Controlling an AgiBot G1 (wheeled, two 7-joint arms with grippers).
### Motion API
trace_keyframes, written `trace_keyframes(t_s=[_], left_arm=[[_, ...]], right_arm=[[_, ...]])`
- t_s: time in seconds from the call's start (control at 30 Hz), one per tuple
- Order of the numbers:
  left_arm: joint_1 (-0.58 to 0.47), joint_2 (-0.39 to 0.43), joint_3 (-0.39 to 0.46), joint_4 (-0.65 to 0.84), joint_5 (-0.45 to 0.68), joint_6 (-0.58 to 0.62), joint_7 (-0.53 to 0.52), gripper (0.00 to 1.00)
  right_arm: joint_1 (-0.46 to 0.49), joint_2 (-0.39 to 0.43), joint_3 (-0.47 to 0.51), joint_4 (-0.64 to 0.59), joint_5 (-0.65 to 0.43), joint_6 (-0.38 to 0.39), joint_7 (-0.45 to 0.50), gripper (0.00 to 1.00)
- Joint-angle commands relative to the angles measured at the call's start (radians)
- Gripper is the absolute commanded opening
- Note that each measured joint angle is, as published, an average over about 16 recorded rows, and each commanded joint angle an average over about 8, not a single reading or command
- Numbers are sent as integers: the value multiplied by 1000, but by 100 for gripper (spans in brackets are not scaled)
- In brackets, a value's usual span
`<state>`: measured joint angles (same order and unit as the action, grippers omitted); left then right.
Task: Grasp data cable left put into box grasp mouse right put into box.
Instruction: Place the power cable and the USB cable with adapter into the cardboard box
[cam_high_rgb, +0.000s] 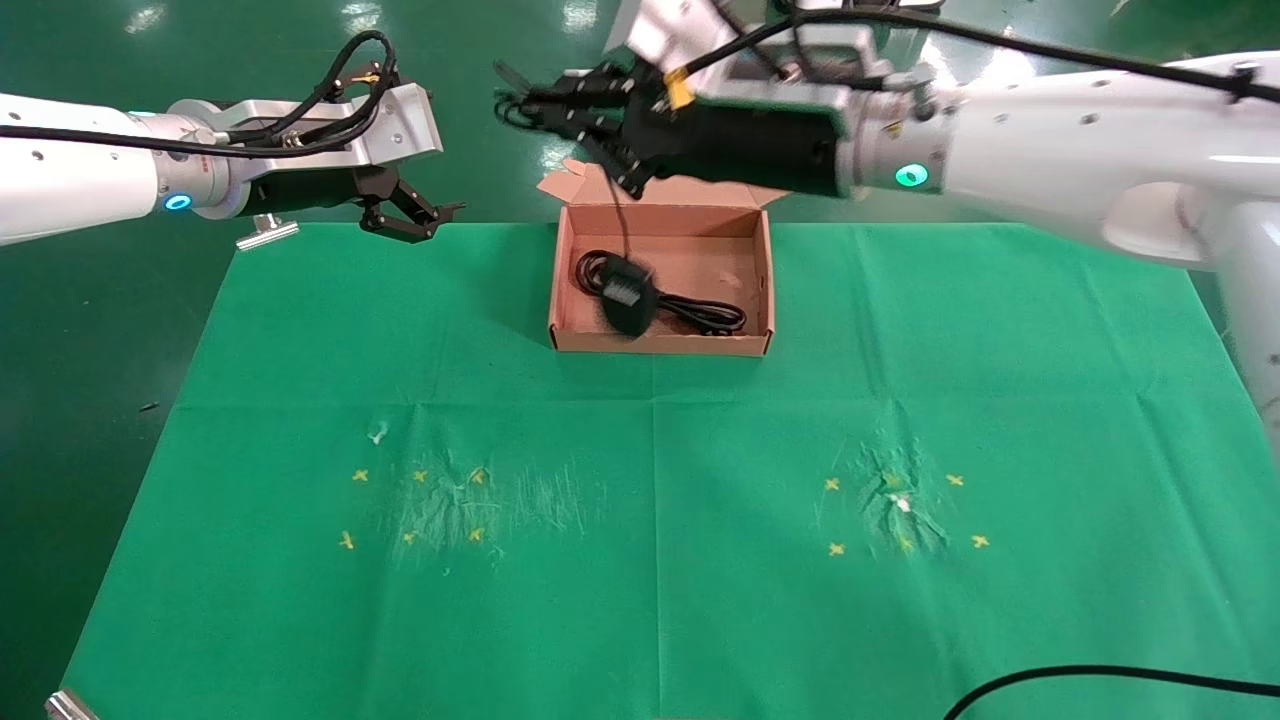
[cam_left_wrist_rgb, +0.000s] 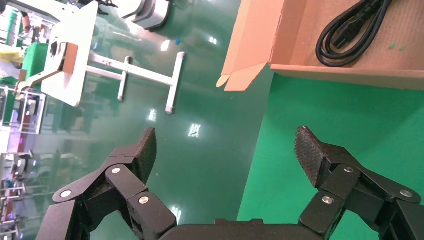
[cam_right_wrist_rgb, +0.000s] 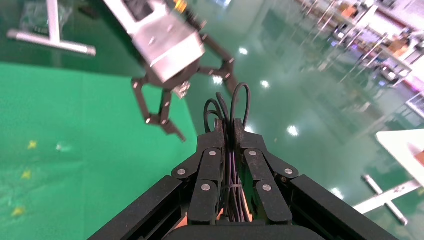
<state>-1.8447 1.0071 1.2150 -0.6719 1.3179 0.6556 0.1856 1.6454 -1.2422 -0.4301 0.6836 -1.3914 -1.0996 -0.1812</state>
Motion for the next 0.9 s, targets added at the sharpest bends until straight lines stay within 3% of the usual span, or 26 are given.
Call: trace_keyframes(t_s=[0.03, 0.4, 0.7, 0.9], left_arm=[[2, -9, 8, -24, 12, -9, -24, 100], [2, -36, 39, -102, 63, -41, -119, 100], [1, -49, 55, -140, 92, -56, -169, 100], [1, -54, 61, -154, 102, -61, -187, 100]], right_arm=[[8, 2, 15, -19, 27, -18, -22, 0], [19, -13, 9, -133, 32, -62, -84, 0], [0, -42, 1, -237, -14, 72, -161, 2], [-30, -51, 15, -292, -6, 133, -219, 76]])
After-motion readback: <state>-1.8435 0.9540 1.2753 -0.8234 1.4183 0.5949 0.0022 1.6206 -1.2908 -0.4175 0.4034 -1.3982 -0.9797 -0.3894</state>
